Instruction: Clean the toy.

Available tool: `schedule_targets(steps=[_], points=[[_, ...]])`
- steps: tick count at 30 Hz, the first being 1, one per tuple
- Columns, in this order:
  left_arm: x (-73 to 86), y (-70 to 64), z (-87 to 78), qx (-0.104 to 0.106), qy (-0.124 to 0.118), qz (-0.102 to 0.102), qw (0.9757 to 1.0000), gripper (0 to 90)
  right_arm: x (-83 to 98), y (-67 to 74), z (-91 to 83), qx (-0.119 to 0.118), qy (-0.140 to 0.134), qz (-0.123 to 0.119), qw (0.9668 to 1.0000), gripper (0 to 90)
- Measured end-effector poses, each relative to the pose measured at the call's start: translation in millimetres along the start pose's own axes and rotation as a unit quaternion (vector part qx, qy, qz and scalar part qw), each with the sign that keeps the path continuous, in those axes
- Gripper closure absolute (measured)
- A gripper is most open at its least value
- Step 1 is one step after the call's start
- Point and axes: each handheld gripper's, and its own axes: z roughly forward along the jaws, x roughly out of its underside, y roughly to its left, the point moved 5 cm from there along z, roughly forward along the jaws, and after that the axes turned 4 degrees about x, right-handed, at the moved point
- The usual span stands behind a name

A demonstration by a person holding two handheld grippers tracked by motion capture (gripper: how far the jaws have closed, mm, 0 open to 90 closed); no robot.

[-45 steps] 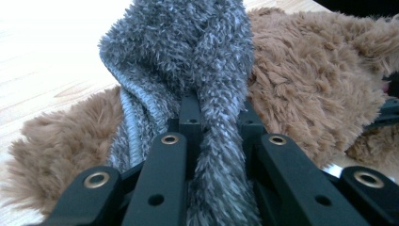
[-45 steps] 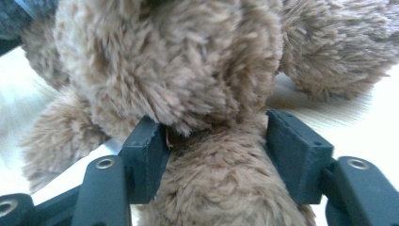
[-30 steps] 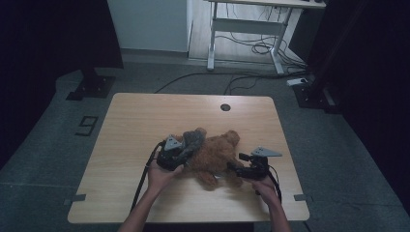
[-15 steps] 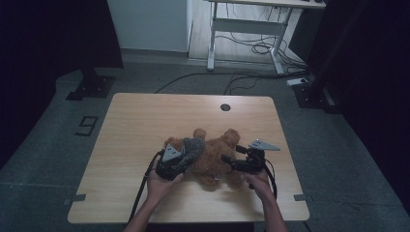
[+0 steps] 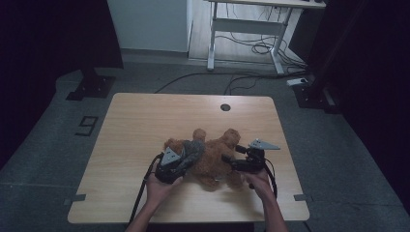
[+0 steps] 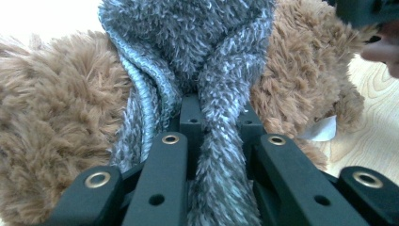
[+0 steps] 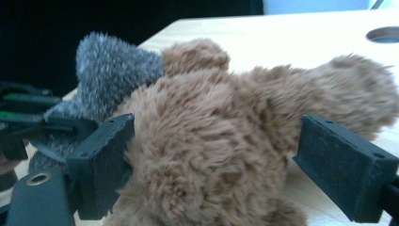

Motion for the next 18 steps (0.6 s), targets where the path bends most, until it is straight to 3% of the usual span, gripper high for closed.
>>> schedule_targets(steps=[7,14,18], points=[[1.2,-0.7,-1.4,0.006,0.001,-0.002,1.0000,78.3,20.3,5.5,20.9,-0.013,0.059,-0.014,0.9981,16.1],[-0.4,-2.0,-6.2,0.021,-0.007,-0.021,0.9995,78.1,28.0,5.7,17.7,-0.025,0.053,-0.031,0.9978,40.6],[-25.8,-12.9,-13.5,0.020,-0.015,-0.016,0.9996,78.0,35.3,3.6,12.4,-0.031,0.043,-0.035,0.9980,47.3]])
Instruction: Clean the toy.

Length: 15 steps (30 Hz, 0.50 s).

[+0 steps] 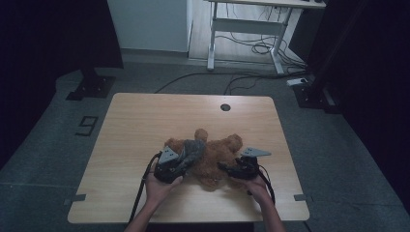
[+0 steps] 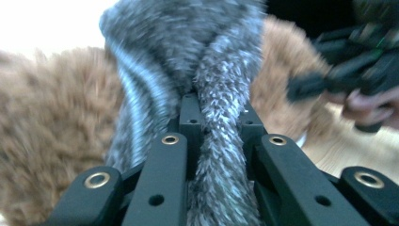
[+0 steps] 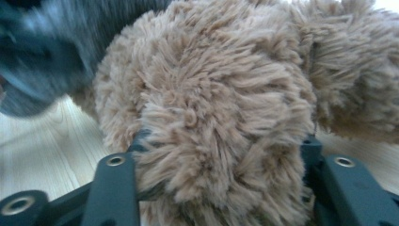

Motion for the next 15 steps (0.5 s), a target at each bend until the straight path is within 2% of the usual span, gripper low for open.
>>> schedule_targets(steps=[2,5,7,8,10,12,13,15], points=[[-17.3,-8.6,0.6,0.006,-0.008,0.010,0.9999,77.9,1.7,0.3,-1.1,0.001,-0.002,-0.001,1.0000,48.2],[-45.4,-29.0,13.9,0.020,-0.008,0.033,0.9992,77.5,3.1,4.9,-1.3,0.015,-0.006,-0.021,0.9996,49.0],[-59.2,-43.8,32.8,0.027,0.004,0.046,0.9986,77.3,4.0,6.8,-1.8,0.021,-0.009,-0.029,0.9993,49.2],[-64.6,-51.1,47.8,0.032,0.017,0.049,0.9982,77.3,4.8,7.5,-2.2,0.024,-0.012,-0.032,0.9991,49.2],[-66.7,-58.8,73.9,0.034,0.042,0.043,0.9976,77.2,6.2,8.6,-3.2,0.028,-0.014,-0.041,0.9987,49.5],[-59.5,-59.8,96.8,0.024,0.071,0.043,0.9963,77.1,7.3,10.8,-4.0,0.035,-0.015,-0.046,0.9982,49.8],[-54.0,-59.4,104.5,0.025,0.078,0.040,0.9958,77.1,7.7,11.2,-4.0,0.039,-0.017,-0.049,0.9979,50.1],[-47.5,-58.1,108.0,0.023,0.073,0.042,0.9962,77.4,9.8,10.3,-3.3,0.046,-0.010,-0.055,0.9974,50.5]])
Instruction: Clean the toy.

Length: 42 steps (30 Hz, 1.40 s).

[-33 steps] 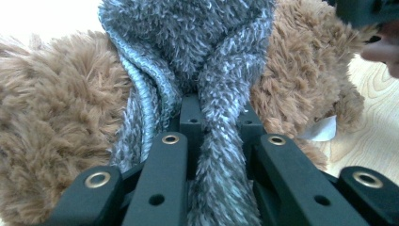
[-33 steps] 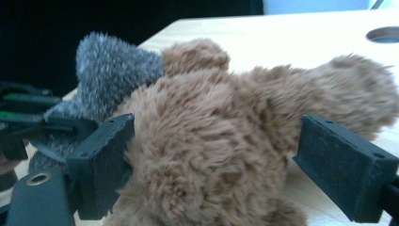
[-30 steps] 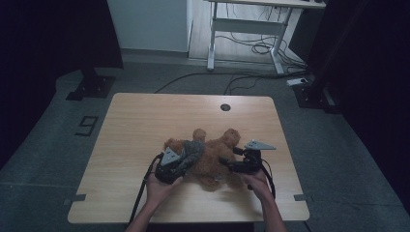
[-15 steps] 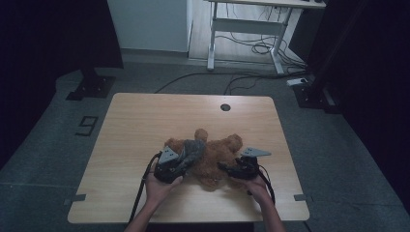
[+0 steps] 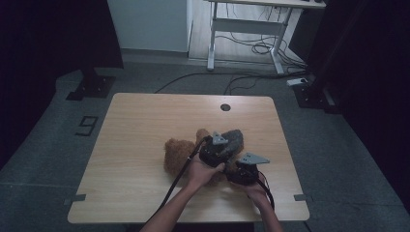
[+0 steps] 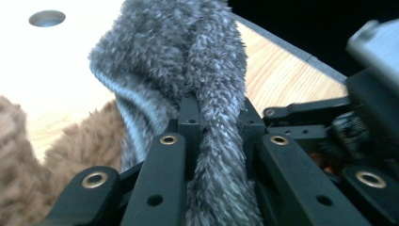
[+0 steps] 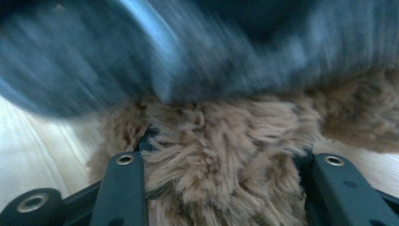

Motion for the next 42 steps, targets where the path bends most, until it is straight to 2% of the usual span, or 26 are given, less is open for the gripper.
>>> schedule_targets(steps=[2,4,7,9,11,12,14,17,19,21,23,25,28,34,36,38,42], points=[[3.1,1.3,-4.1,-0.001,-0.003,0.006,1.0000,77.7,1.4,-1.0,0.1,-0.004,-0.004,0.002,1.0000,50.4],[4.1,4.4,-12.3,-0.013,0.000,0.016,0.9998,77.9,1.2,-0.1,0.2,-0.003,-0.005,-0.003,1.0000,50.4],[7.8,15.4,-28.0,-0.046,0.007,0.029,0.9985,77.9,1.2,0.3,0.0,-0.002,-0.006,0.000,1.0000,50.4],[14.6,30.5,-41.7,-0.082,0.015,0.035,0.9959,78.0,1.4,0.0,0.2,-0.003,-0.009,0.005,0.9999,50.4],[22.3,43.4,-50.6,-0.089,0.018,0.027,0.9955,78.1,1.3,-0.9,0.2,-0.004,-0.010,0.006,0.9999,50.4],[26.6,51.1,-56.6,-0.087,0.015,0.017,0.9960,78.1,1.3,-0.7,0.4,-0.006,-0.010,0.007,0.9999,50.4],[29.9,58.6,-65.7,-0.088,0.009,0.010,0.9960,78.1,0.9,-0.5,0.9,-0.005,-0.010,0.009,0.9999,50.5],[31.7,73.3,-86.8,-0.113,-0.004,0.002,0.9936,78.1,1.0,-1.3,0.4,-0.006,-0.008,0.013,0.9999,50.5],[36.3,84.2,-98.0,-0.117,-0.009,-0.016,0.9930,78.1,1.3,-1.8,0.2,-0.008,-0.010,0.014,0.9998,50.6],[47.3,97.3,-108.4,-0.118,-0.014,-0.037,0.9922,78.2,1.4,-2.2,0.2,-0.011,-0.010,0.015,0.9998,50.5],[57.9,105.2,-115.0,-0.106,-0.028,-0.062,0.9920,78.2,1.4,-2.3,0.2,-0.011,-0.010,0.015,0.9998,50.5],[66.2,108.7,-119.7,-0.097,-0.042,-0.076,0.9914,78.2,1.5,-1.6,0.2,-0.012,-0.010,0.013,0.9998,50.5],[72.1,110.5,-125.4,-0.091,-0.050,-0.085,0.9910,78.1,1.6,-0.9,0.2,-0.011,-0.009,0.013,0.9998,50.5],[80.7,115.6,-136.3,-0.095,-0.053,-0.093,0.9898,77.9,1.9,-1.3,0.1,-0.013,-0.010,0.015,0.9997,50.5],[86.1,117.9,-139.2,-0.101,-0.050,-0.094,0.9892,77.9,1.9,-1.7,0.4,-0.014,-0.011,0.016,0.9997,50.6],[93.2,120.7,-140.2,-0.118,-0.046,-0.093,0.9875,78.0,1.8,-1.9,0.4,-0.014,-0.011,0.017,0.9997,50.5],[113.5,127.0,-133.0,-0.143,-0.026,-0.096,0.9846,78.4,1.9,-2.4,0.6,-0.013,-0.012,0.022,0.9996,50.5]])
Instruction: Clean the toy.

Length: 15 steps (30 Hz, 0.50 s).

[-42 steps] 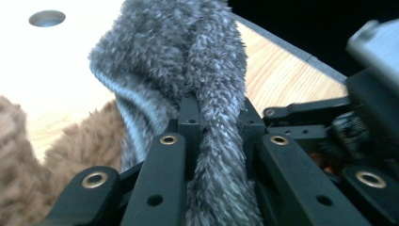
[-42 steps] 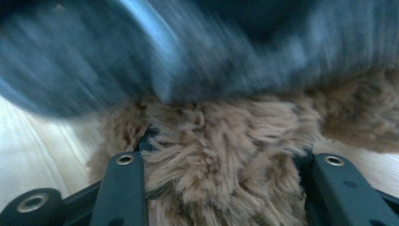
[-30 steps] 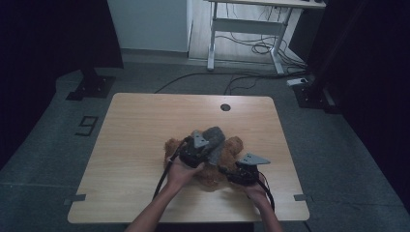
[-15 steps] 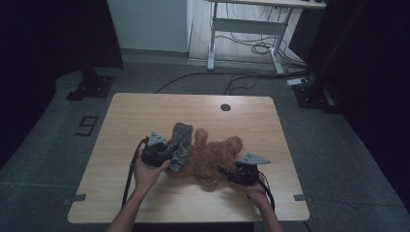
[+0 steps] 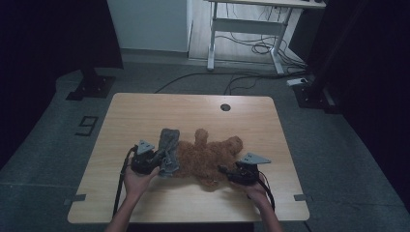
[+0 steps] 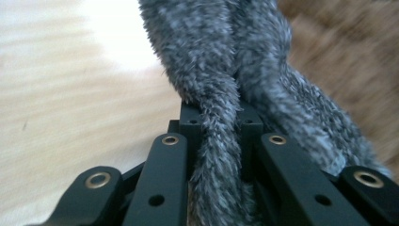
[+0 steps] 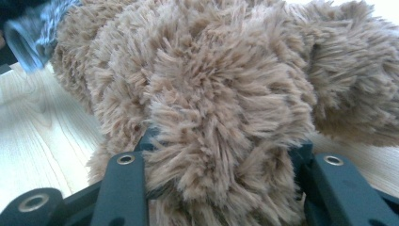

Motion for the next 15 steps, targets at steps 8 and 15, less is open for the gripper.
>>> schedule_targets(steps=[8,15], points=[[24.3,13.6,10.3,0.007,0.029,-0.028,0.9992,78.4,0.5,-1.1,-0.3,-0.001,-0.002,0.006,1.0000,50.7],[-33.7,-3.5,-26.7,0.024,-0.044,-0.007,0.9987,78.1,0.1,-1.7,-0.1,0.004,-0.003,0.009,0.9999,50.8]])
